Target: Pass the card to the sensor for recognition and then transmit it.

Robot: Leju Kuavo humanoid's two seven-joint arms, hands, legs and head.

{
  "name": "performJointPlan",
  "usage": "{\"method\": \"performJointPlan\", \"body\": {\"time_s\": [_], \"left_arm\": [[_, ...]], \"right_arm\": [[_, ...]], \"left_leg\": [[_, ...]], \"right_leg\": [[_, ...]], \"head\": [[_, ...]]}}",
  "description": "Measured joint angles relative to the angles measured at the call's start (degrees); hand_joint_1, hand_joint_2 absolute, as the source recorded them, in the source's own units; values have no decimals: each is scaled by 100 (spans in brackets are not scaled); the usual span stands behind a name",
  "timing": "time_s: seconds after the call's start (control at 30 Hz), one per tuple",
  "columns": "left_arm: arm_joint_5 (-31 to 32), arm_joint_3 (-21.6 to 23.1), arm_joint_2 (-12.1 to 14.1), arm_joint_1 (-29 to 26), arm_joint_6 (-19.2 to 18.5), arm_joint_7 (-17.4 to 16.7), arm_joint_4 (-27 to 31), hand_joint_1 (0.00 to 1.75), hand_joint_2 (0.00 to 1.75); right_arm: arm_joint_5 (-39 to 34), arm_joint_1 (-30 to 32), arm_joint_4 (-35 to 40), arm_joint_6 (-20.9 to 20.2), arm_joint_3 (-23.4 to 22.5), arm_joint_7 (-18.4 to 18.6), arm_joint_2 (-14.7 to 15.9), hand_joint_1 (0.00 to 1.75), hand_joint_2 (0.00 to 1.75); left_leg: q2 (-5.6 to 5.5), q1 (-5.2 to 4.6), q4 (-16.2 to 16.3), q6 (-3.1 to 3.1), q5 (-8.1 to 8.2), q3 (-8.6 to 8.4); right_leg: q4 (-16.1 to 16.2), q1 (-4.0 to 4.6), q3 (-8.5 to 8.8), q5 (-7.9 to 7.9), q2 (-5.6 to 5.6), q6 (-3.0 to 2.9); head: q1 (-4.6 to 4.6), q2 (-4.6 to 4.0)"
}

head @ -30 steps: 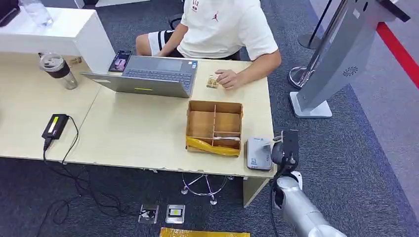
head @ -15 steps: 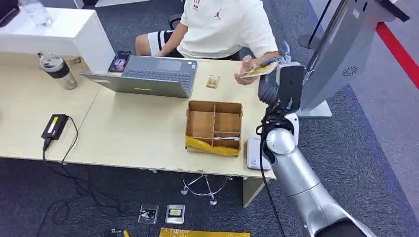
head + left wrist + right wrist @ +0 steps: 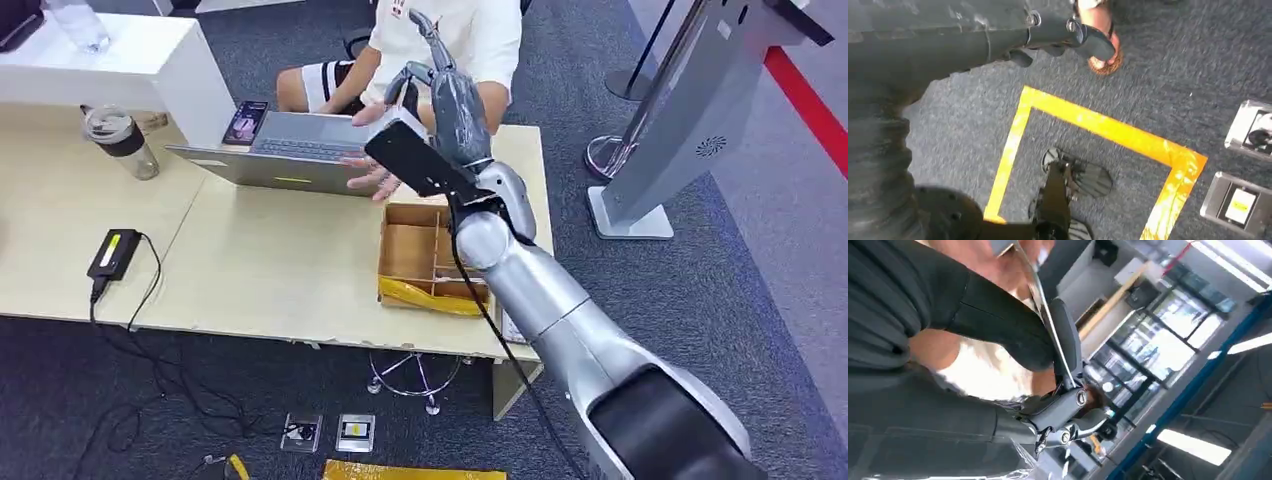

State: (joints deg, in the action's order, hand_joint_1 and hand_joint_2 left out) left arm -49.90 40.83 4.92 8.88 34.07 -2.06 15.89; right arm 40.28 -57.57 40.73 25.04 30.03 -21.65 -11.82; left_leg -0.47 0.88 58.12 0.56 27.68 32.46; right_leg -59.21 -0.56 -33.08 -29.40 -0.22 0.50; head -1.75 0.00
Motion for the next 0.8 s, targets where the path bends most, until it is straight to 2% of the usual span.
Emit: {"method": "performJointPlan", "body": {"time_s": [0.07, 0.43, 0.53, 0.57, 0.6, 0.63, 0.8], "left_arm": [[-247, 126, 19, 8, -133, 55, 19, 0, 175], [-299, 164, 37, 8, -116, 108, 33, 0, 175], [-717, 447, 78, 85, -289, 243, 46, 0, 175], [-640, 647, 203, 95, -54, 462, 41, 0, 175], [-693, 758, 310, 50, -239, 544, 28, 0, 175], [-810, 959, 551, 53, -452, 544, 190, 0, 175], [-909, 1066, 640, 54, -433, 610, 203, 0, 175]], "right_arm": [[228, -50, -232, -23, 94, 265, -13, 175, 175], [305, -68, -349, -96, 129, 336, -9, 175, 175], [630, -280, -986, -172, 232, 735, 146, 175, 175], [803, -275, -1188, -159, 254, 840, 278, 164, 175], [853, -266, -1308, -137, 256, 882, 358, 0, 175], [967, -252, -1391, -96, 258, 1089, 382, 0, 175], [230, -197, -1386, 236, 86, 831, 448, 0, 175]], "left_leg": [[1, -1, 1, 0, 1, 0], [0, -1, 1, 0, 1, 2], [2, 0, 2, 0, 1, 1], [7, 1, 2, 0, 1, -2], [7, 1, 2, 0, 1, -2], [9, 2, 2, 0, 1, -2], [10, 1, 2, 0, 1, -2]], "right_leg": [[1, 0, -3, 0, 2, 0], [1, -1, -5, 0, 0, 0], [3, 0, -7, 0, 3, 0], [2, 1, -6, 0, 7, 0], [1, 1, -6, 0, 6, 0], [0, 3, -6, 0, 11, -1], [0, 2, -6, 1, 12, -1]], "head": [[4, 0], [2, 0], [0, 0], [2, 0], [2, 0], [0, 0], [0, 0]]}}
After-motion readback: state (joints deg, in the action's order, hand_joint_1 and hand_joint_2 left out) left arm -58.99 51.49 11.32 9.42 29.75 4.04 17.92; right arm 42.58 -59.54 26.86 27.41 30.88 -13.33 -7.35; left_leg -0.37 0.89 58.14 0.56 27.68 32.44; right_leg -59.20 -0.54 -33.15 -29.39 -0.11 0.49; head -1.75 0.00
